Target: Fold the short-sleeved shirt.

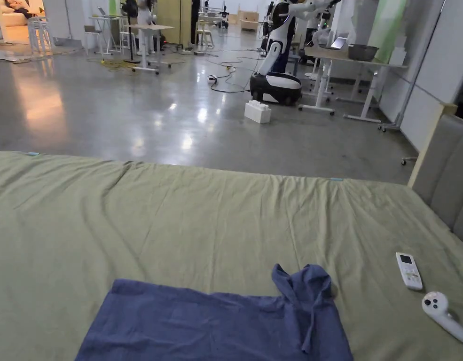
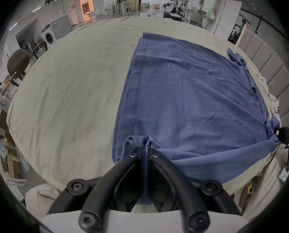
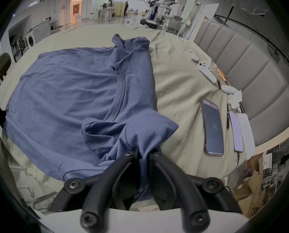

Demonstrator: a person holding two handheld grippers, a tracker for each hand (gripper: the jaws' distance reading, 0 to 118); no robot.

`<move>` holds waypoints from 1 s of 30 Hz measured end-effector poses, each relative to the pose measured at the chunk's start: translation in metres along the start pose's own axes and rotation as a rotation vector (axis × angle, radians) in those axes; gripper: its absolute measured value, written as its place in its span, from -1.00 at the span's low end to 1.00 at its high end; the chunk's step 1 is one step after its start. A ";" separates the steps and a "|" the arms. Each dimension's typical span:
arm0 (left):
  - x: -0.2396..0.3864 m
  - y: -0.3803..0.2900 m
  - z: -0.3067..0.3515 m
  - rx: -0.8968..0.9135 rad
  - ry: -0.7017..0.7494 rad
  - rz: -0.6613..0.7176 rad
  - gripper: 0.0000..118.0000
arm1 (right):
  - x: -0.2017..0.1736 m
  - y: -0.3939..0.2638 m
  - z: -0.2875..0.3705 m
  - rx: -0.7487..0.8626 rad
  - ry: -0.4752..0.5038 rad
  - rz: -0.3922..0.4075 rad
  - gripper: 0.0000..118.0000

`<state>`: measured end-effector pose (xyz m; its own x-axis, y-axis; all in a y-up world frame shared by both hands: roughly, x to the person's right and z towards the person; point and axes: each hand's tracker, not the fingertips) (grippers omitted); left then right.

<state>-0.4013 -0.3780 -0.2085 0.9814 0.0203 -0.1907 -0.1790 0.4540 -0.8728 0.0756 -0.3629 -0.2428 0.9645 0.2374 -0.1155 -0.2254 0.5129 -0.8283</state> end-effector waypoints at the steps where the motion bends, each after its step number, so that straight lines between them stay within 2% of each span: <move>1: -0.001 0.000 0.000 -0.003 -0.004 0.006 -0.87 | -0.002 0.001 -0.002 -0.012 -0.007 0.006 -0.67; 2: -0.002 0.002 0.001 -0.010 -0.017 0.018 -0.86 | -0.004 0.003 -0.002 -0.014 -0.013 0.006 -0.55; 4: -0.004 0.006 0.007 -0.008 -0.023 0.031 -0.76 | -0.003 0.008 0.005 -0.001 -0.048 0.002 -0.11; 5: -0.005 0.010 0.013 -0.001 -0.021 0.034 -0.57 | -0.002 0.012 0.011 0.017 -0.065 -0.003 0.20; 6: -0.004 0.013 0.020 0.030 -0.009 0.032 -0.31 | 0.000 0.018 0.019 0.058 -0.066 -0.022 0.33; 8: 0.000 0.024 0.037 0.103 -0.015 0.020 0.15 | 0.003 0.030 0.037 0.155 -0.057 -0.059 0.43; 11: 0.010 0.043 0.066 0.259 -0.037 0.012 0.18 | 0.003 0.053 0.063 0.327 -0.051 -0.097 0.59; 15: 0.030 0.064 0.100 0.524 -0.059 0.023 0.18 | -0.003 0.079 0.088 0.602 -0.057 -0.139 0.60; 16: 0.036 0.068 0.108 0.584 -0.057 0.017 0.18 | -0.008 0.086 0.098 0.663 -0.076 -0.154 0.59; 18: 0.047 0.076 0.121 0.688 -0.037 -0.002 0.16 | -0.013 0.094 0.106 0.746 -0.045 -0.175 0.42; 19: 0.053 0.079 0.128 0.729 -0.029 -0.005 0.15 | -0.016 0.099 0.109 0.773 -0.045 -0.180 0.26; 20: 0.057 0.080 0.134 0.765 -0.024 -0.002 0.10 | -0.020 0.102 0.111 0.804 -0.052 -0.183 -0.06; 22: 0.063 0.083 0.144 0.826 -0.028 0.011 -0.27 | -0.027 0.109 0.118 0.884 -0.089 -0.146 -0.52; 23: 0.067 0.083 0.148 0.858 -0.026 0.017 -0.66 | -0.029 0.111 0.119 0.909 -0.095 -0.138 -0.68; 24: 0.070 0.083 0.151 0.876 -0.011 0.018 -0.79 | -0.031 0.113 0.118 0.889 -0.068 -0.153 -0.74; 25: 0.073 0.083 0.152 0.885 -0.001 0.010 -0.79 | -0.033 0.115 0.119 0.901 -0.058 -0.144 -0.84; 26: 0.075 0.082 0.154 0.885 0.007 0.007 -0.90 | -0.035 0.116 0.119 0.903 -0.049 -0.139 -0.98; 30: 0.075 0.078 0.156 0.876 -0.030 0.008 -0.96 | -0.040 0.116 0.114 0.915 -0.028 -0.122 -0.99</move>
<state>-0.3309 -0.2021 -0.2213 0.9840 0.0442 -0.1726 -0.0806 0.9743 -0.2103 -0.0046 -0.2193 -0.2718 0.9878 0.1523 -0.0323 -0.1544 0.9850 -0.0767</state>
